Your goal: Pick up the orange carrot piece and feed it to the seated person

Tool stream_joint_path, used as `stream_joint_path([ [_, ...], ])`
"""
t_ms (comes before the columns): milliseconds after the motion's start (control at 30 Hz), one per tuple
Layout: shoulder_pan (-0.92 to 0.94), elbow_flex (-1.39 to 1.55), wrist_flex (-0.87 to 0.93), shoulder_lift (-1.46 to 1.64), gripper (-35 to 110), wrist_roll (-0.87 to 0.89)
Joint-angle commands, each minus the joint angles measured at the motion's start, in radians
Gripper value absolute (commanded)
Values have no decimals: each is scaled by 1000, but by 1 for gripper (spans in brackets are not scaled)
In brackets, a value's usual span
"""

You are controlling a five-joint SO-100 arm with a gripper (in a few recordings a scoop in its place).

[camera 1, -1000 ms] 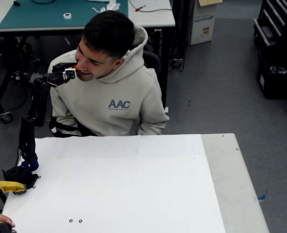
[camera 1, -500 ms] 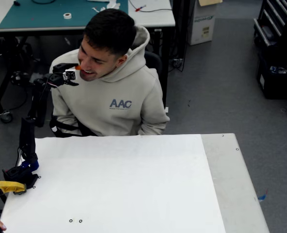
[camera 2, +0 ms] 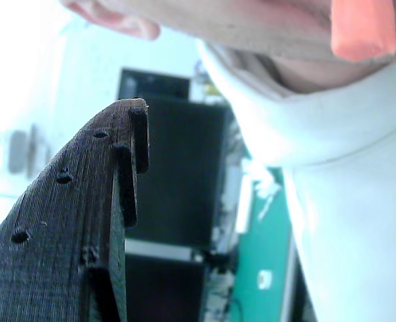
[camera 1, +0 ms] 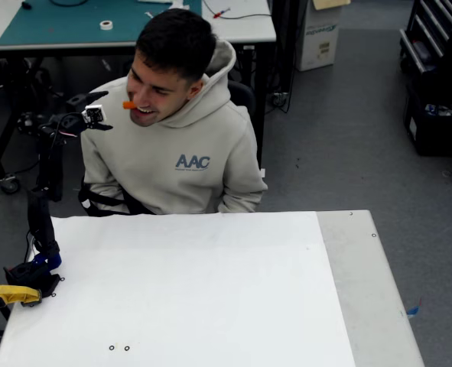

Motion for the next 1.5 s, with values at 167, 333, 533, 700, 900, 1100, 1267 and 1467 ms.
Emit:
stream_joint_path([
  [167,-2,-11,0,170,59,11],
  [333,-3,-15,0,198,59,9],
  [533,-5,-9,2,262,59,9],
  [700,-17,-8,2,287,57,8],
  [900,-17,-9,2,290,39,-91],
  [1100,-6,-9,0,290,9,-195],
  [1267,-5,-9,2,290,-3,-293],
  [1467,-2,-5,2,273,-2,-488],
])
